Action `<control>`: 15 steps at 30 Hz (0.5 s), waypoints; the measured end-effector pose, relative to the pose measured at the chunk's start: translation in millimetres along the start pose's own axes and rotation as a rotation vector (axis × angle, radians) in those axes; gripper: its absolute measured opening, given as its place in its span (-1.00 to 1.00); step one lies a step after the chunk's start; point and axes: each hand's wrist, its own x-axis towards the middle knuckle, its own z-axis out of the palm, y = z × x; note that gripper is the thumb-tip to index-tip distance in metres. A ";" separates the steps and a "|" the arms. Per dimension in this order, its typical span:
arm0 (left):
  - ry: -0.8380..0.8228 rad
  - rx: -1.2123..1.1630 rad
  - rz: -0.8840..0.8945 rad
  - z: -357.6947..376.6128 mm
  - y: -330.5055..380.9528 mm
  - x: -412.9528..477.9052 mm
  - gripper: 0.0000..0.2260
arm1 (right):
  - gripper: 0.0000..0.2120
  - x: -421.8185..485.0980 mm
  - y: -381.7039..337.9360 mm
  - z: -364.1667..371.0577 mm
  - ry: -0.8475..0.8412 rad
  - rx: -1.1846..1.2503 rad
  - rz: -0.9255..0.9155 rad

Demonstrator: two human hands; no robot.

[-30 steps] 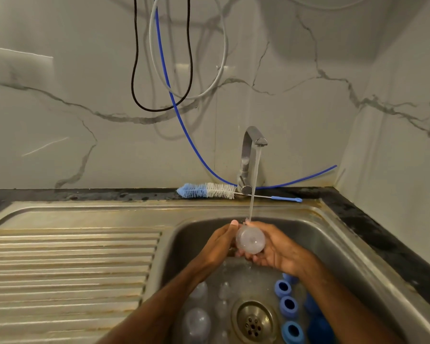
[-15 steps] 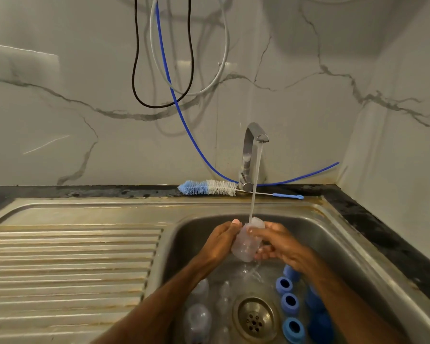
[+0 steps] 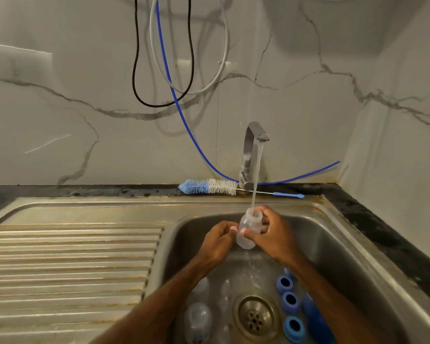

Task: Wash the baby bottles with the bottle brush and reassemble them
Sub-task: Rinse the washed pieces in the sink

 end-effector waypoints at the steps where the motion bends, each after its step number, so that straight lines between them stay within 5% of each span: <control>1: 0.007 0.007 -0.003 -0.1 -0.5 0.6 -0.81 | -0.44 -0.4 -0.4 -0.2 -0.017 -0.017 -0.002; 15: 0.023 0.027 0.003 0.7 4.3 -3.1 -0.73 | -0.44 -7.2 -8.8 1.1 0.004 -0.083 -0.059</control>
